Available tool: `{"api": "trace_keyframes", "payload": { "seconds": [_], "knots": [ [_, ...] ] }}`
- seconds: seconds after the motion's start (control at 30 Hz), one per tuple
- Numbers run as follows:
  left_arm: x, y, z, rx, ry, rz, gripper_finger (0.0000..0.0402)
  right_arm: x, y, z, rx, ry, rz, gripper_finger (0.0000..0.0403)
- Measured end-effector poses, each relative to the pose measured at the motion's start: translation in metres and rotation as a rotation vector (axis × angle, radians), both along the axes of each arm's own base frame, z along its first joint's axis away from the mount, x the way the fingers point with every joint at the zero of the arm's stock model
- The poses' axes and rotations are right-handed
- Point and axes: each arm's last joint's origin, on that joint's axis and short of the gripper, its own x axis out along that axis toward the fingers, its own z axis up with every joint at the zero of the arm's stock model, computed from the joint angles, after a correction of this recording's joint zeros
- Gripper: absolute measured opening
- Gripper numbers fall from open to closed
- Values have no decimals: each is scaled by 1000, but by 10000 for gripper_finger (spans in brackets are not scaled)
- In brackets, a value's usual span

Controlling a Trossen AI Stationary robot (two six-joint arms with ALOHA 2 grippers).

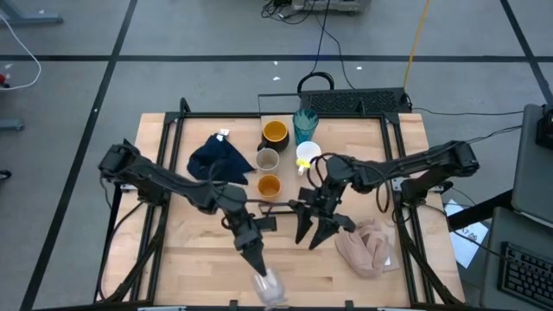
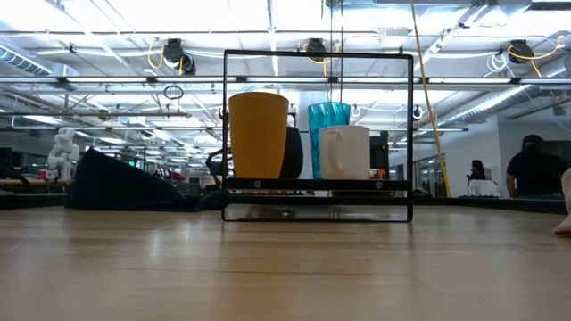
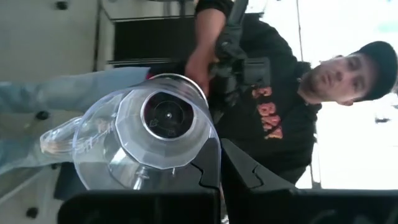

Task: Stack small to large cups/mugs on shelf
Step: Put the transparent mug on the shelf

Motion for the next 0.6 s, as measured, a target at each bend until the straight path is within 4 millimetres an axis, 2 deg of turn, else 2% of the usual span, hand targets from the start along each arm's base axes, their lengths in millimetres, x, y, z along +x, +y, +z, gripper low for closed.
{"api": "trace_keyframes", "payload": {
  "seconds": [0.17, 0.33, 0.6],
  "knots": [
    [13, -6, -9, -74, -34, 41, 0, 11, 6, -15, 1, 66, 65, 192],
    [15, -4, -14, -30, -36, 93, 0, 20, 13, -30, -16, 83, 73, 192],
    [15, -3, -12, -21, -75, 112, 0, 27, 17, -41, -59, 51, 10, 192]
  ]
}}
